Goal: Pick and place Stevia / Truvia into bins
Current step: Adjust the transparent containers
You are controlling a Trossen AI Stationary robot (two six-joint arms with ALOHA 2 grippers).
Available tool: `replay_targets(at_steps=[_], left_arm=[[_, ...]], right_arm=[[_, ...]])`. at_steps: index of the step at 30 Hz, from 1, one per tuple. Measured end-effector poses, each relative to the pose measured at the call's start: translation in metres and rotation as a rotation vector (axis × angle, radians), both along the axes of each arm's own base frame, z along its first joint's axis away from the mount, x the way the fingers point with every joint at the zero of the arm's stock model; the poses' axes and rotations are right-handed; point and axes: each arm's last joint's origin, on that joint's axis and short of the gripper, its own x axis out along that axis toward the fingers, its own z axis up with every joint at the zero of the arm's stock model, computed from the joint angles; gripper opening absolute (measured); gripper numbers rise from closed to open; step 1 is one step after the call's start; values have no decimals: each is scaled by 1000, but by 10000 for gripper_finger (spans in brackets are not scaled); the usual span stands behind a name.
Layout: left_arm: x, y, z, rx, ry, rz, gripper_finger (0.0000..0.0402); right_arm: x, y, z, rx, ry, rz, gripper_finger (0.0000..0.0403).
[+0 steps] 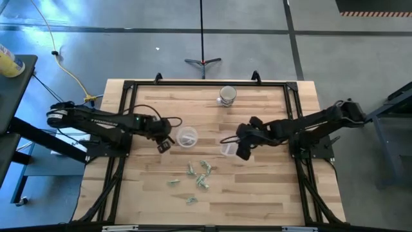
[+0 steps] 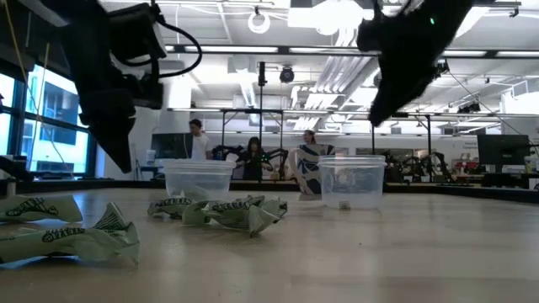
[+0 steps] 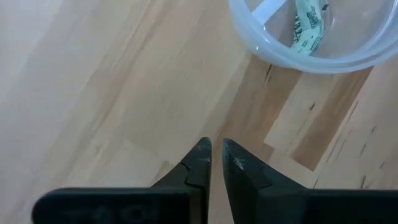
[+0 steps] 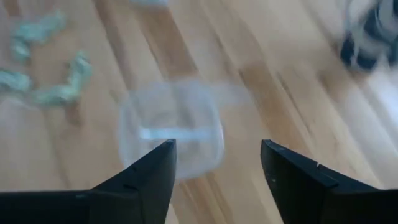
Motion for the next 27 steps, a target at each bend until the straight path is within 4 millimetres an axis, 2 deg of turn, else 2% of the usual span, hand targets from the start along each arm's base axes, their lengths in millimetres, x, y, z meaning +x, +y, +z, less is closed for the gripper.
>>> replay_targets(at_steps=[7,13,22,27], left_arm=[[1,12,1,60,11,-128,43],[15,24,-1,65,-85,-237,31],[33,31,-26,34,-65,-249,31],[48,34,-15,74,-191,-244,38]], right_arm=[[-19,9,-15,-22,-5,-56,171],[-23,13,-16,-41,-20,-93,144],[-26,13,-18,-42,0,-112,134],[-27,12,-18,-53,11,-115,133]])
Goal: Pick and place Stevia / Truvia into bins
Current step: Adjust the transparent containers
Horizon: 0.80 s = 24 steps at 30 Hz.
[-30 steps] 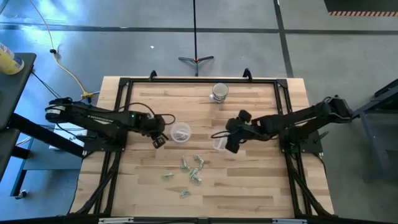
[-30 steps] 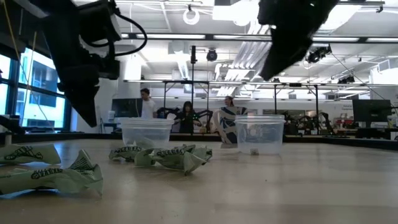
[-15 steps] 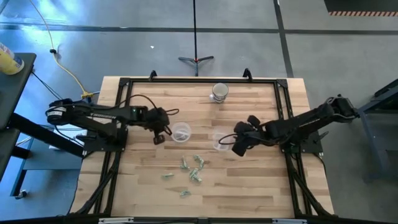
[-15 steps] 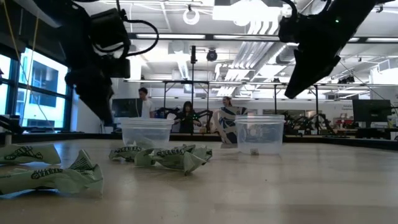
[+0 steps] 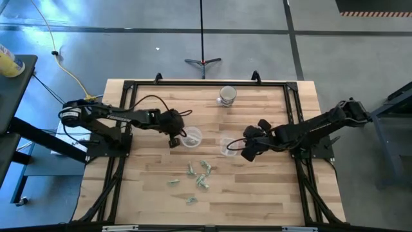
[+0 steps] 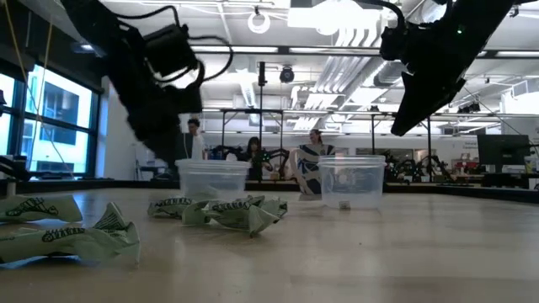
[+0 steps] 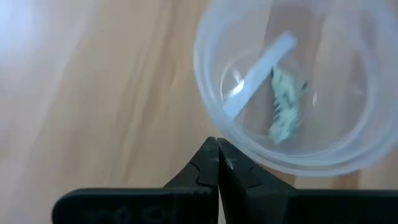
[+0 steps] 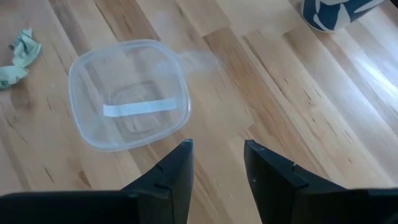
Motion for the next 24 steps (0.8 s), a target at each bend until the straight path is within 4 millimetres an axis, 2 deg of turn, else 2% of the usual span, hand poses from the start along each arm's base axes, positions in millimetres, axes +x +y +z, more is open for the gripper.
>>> replay_targets(at_steps=[6,12,17,21,24], left_arm=[[11,-1,13,-16,-101,-39,34],[-2,-2,12,-39,9,9,39],[-11,-18,24,-89,6,22,51],[-17,-34,36,-115,-31,-2,34],[-21,-48,36,-141,2,-25,26]], right_arm=[[-1,0,0,-4,12,-1,133],[0,-1,-1,35,14,13,133],[12,-8,4,100,-73,51,133],[24,-23,10,178,-176,64,133],[30,-32,14,185,-228,107,133]])
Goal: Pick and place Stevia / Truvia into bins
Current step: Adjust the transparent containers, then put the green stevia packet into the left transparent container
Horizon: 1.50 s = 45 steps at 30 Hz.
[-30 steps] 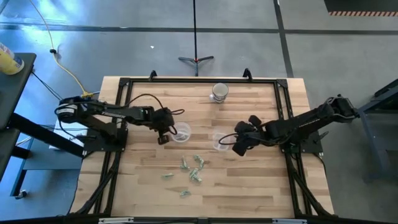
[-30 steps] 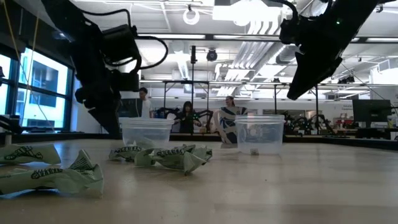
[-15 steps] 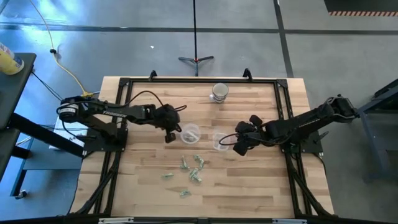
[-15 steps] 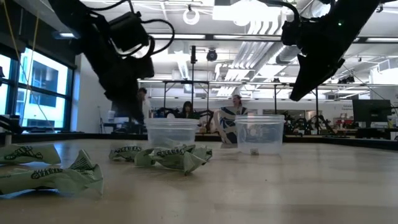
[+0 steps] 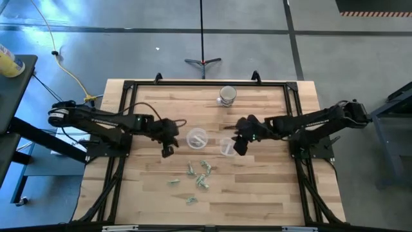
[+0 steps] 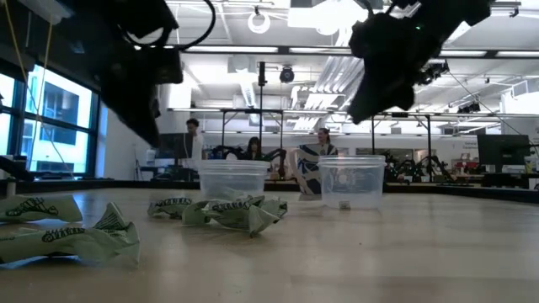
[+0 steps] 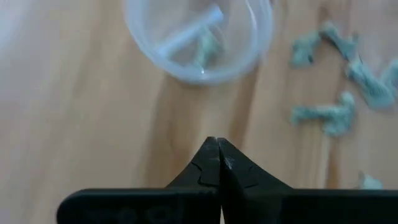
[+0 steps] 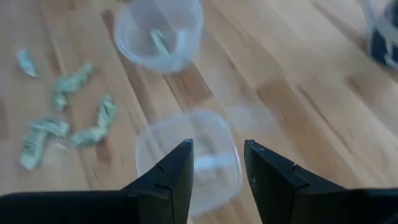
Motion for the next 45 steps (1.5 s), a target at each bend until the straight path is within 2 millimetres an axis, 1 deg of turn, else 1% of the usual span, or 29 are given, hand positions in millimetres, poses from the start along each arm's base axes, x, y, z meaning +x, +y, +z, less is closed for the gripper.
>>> replay_targets(at_steps=[2,4,9,12,15,17,20,24,27,30,32,35,38,40,45], left_arm=[[-3,-11,-2,-11,35,-12,29],[-6,-25,-3,-1,57,-9,40],[-14,-54,-4,19,59,20,66],[-17,-66,-4,-7,55,28,71],[-21,-75,-4,-44,57,44,69],[-23,-81,-4,-56,55,55,65],[-27,-89,-4,-55,42,71,58],[-30,-95,-4,-35,20,95,50],[-31,-96,-3,-23,12,97,46],[-31,-95,-4,-11,11,105,46],[-31,-95,-4,10,5,113,46],[-33,-93,-5,41,17,123,46],[-34,-92,-5,69,24,131,46],[-34,-91,-6,73,25,129,46],[-33,-92,-5,78,15,112,46]], right_arm=[[5,-1,3,-18,-45,70,133],[11,3,6,-47,-67,175,133],[35,21,11,-178,-16,383,133],[53,21,7,-208,4,453,133],[67,13,1,-163,14,473,133],[74,8,-9,-117,40,459,133],[85,4,-21,-107,80,462,134],[103,5,-20,-124,87,486,133],[113,1,-26,-140,175,461,133],[116,-3,-32,-144,278,461,134],[116,-4,-37,-153,347,460,133],[107,-2,-45,-149,435,467,133],[98,-1,-48,-126,515,474,133],[96,3,-44,-129,511,484,133],[99,18,-16,-197,337,526,133]])
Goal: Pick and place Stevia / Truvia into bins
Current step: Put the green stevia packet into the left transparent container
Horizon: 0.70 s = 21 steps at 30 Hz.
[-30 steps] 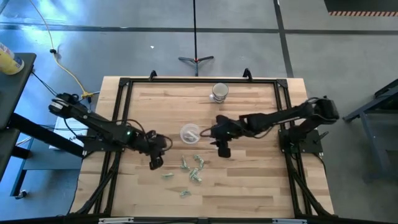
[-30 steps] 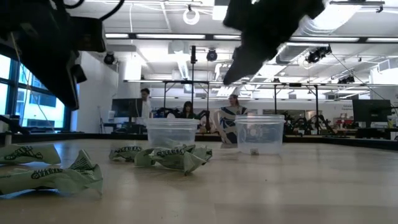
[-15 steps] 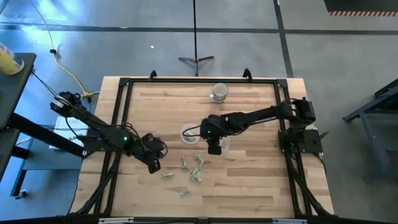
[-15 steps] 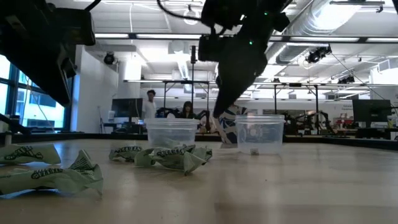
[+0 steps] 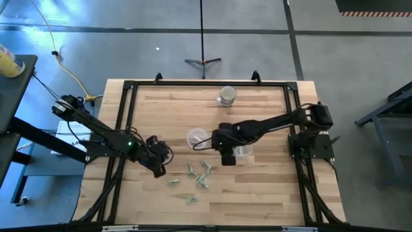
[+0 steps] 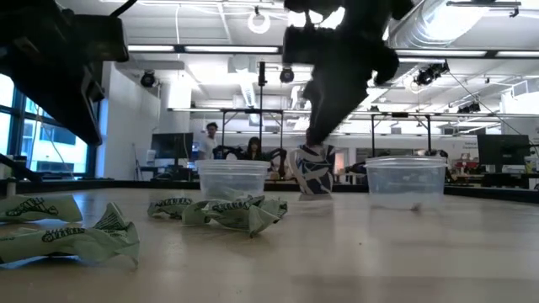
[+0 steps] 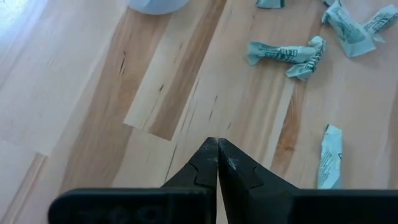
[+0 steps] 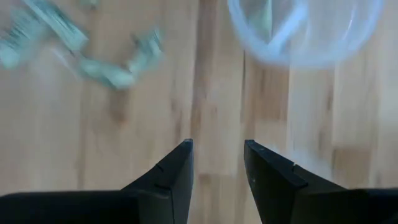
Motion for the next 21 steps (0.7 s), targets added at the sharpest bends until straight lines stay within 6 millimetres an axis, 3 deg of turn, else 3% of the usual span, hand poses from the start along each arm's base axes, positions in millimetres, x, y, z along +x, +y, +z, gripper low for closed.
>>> replay_targets(at_steps=[8,13,17,21], left_arm=[[11,-12,-12,-69,55,-188,46],[19,-30,-21,-118,28,-311,56],[18,-37,-20,-152,1,-279,107],[16,-40,-21,-207,16,-233,174]], right_arm=[[-18,22,27,-245,-35,168,134],[-33,36,31,-310,35,226,134],[-42,46,28,-275,90,197,134],[-56,51,12,-307,83,151,134]])
